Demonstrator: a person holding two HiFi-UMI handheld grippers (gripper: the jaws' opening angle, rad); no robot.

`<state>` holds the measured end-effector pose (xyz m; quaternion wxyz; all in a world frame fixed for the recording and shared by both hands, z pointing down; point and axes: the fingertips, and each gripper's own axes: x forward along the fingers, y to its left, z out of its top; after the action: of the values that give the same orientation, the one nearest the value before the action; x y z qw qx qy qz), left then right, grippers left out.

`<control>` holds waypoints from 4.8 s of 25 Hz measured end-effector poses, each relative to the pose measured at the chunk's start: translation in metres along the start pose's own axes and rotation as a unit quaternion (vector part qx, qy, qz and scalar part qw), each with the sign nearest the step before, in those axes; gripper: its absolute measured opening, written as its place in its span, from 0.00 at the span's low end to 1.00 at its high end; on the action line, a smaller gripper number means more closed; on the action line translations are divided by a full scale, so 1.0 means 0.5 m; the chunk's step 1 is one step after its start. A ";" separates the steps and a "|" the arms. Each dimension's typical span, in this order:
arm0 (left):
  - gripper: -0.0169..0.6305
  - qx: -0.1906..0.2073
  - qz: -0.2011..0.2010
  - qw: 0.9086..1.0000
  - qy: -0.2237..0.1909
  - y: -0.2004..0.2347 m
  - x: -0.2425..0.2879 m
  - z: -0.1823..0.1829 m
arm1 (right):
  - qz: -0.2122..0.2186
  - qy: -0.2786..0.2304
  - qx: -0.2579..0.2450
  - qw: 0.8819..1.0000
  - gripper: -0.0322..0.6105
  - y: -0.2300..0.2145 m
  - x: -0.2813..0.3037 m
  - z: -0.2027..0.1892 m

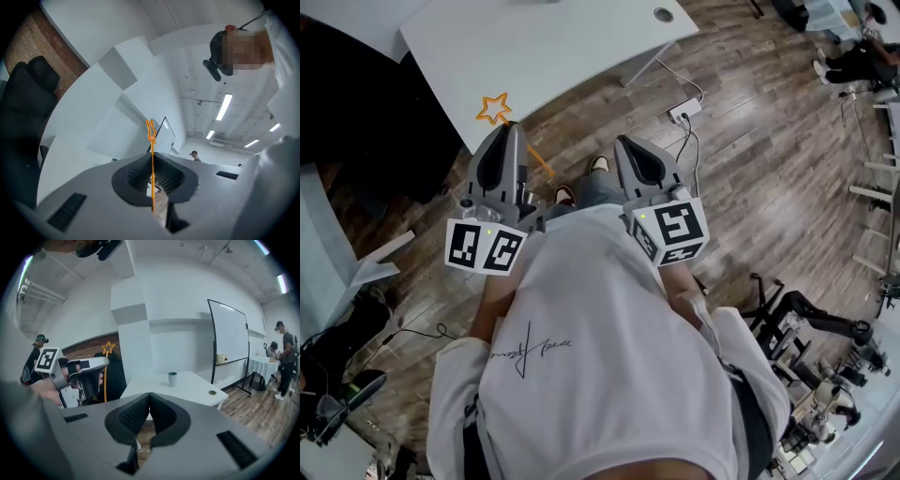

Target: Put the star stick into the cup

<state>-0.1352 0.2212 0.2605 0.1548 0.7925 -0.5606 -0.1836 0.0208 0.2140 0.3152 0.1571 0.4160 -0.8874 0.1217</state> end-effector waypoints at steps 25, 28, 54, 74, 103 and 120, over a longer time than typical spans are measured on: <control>0.05 0.000 0.061 0.998 -0.012 0.075 0.260 -0.012 | 0.072 -0.003 0.001 0.997 0.07 -0.208 0.215 0.092; 0.05 0.004 0.073 0.997 -0.015 0.084 0.295 -0.007 | 0.090 -0.002 -0.002 0.996 0.06 -0.229 0.247 0.109; 0.05 0.040 0.163 0.984 -0.063 0.118 0.502 0.003 | 0.210 0.003 -0.028 0.977 0.07 -0.386 0.415 0.176; 0.05 0.061 0.137 0.987 -0.065 0.165 0.577 0.054 | 0.221 0.010 -0.022 0.975 0.06 -0.376 0.469 0.181; 0.05 0.069 0.117 0.989 -0.055 0.306 0.724 0.127 | 0.195 0.063 0.002 0.979 0.06 -0.395 0.617 0.182; 0.05 0.071 0.116 0.989 -0.062 0.360 0.756 0.114 | 0.185 0.078 0.003 0.980 0.06 -0.383 0.646 0.160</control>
<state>-0.1965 -0.1964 0.2471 0.0834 0.7180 -0.6691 -0.1728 -0.0399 -0.1595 0.3806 0.1992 0.2344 -0.9338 0.1828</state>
